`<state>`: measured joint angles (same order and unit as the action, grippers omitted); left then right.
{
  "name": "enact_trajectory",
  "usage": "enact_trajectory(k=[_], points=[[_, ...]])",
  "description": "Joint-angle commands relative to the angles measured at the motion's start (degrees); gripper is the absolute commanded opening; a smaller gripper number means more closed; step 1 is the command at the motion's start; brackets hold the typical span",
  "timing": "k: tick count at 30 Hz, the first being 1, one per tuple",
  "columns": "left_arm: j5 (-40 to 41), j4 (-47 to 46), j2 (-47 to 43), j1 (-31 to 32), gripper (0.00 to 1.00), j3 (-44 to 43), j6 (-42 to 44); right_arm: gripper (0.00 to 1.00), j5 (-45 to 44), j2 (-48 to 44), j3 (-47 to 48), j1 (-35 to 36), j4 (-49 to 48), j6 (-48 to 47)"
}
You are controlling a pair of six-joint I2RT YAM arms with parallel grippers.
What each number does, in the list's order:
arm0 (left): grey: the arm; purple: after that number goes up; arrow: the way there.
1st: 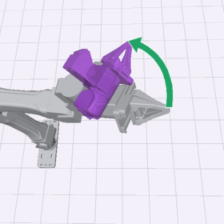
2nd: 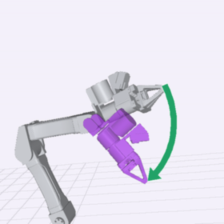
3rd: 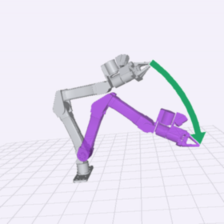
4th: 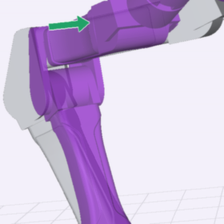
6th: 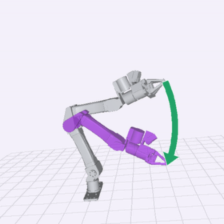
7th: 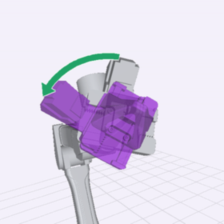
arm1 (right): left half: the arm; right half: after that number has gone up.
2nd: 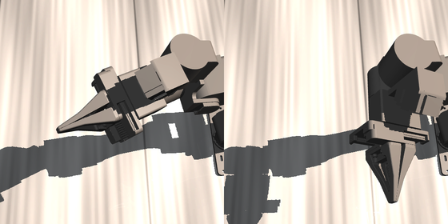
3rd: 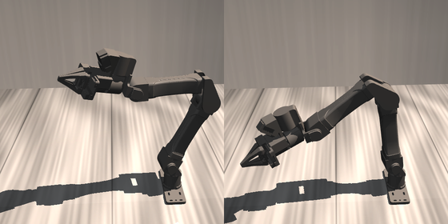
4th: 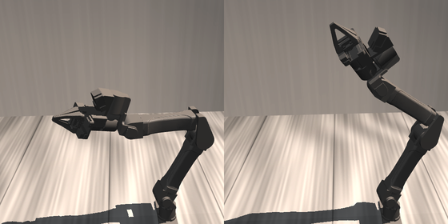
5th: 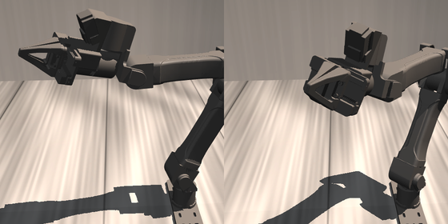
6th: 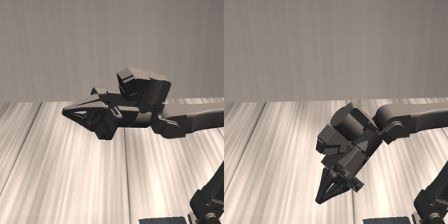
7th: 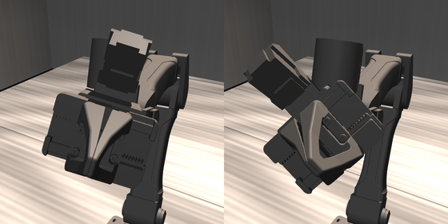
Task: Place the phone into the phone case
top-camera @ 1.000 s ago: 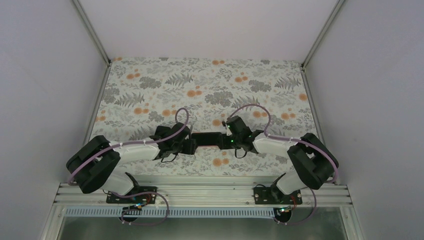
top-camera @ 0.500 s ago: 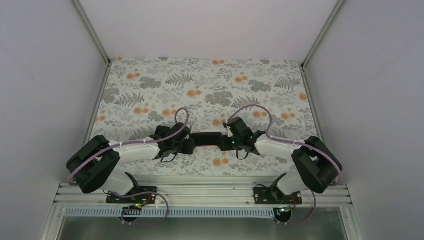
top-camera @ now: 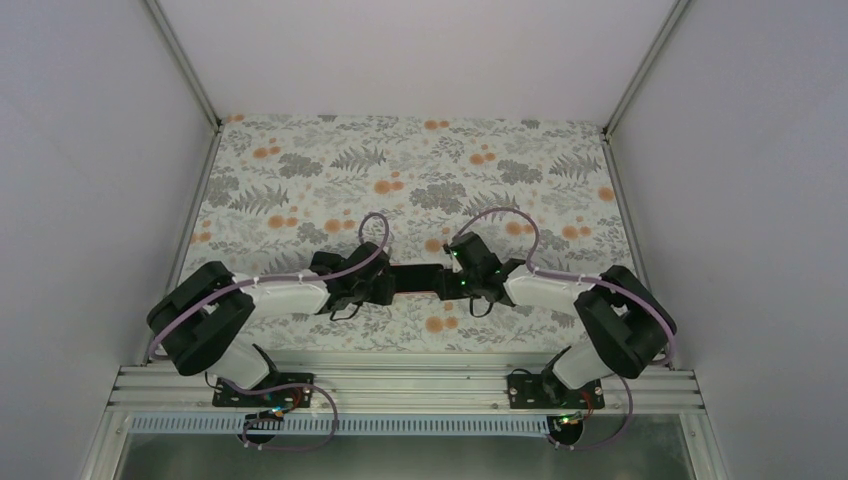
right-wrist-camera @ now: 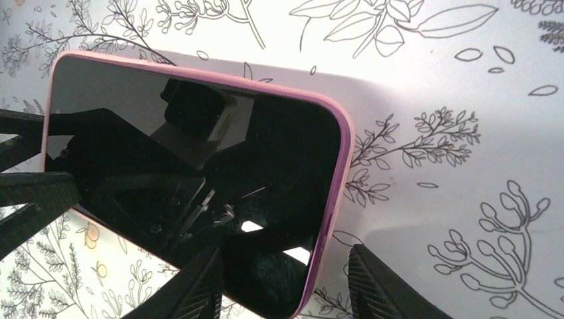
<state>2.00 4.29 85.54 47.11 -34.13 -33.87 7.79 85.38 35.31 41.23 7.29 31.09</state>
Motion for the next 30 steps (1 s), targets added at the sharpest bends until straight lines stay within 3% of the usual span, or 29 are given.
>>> enact_trajectory(k=[1, 12, 22, 26, 30], points=[[1.48, 6.05, 3.54, 0.35, 0.52, 1.18, 0.56, 0.44, -6.17, 3.08, 0.27, 0.55, 4.73, -0.95], [6.76, 11.21, 3.68, 0.35, 0.52, 0.20, 1.08, 0.45, -11.56, 5.52, 2.49, 2.16, 8.63, -0.47], [1.57, 7.52, 0.51, 0.35, 0.52, 0.74, 1.25, 0.42, -11.06, 1.15, 1.89, 2.53, 16.17, 2.04], [-1.21, 4.78, 0.73, 0.37, 0.52, 0.89, 1.26, 0.38, -11.00, 0.71, 2.20, 2.52, 17.62, 2.74], [-2.91, 3.13, 0.99, 0.35, 0.52, 0.94, 1.01, 0.26, -10.80, 2.45, 3.02, 2.54, 17.89, 2.57]])
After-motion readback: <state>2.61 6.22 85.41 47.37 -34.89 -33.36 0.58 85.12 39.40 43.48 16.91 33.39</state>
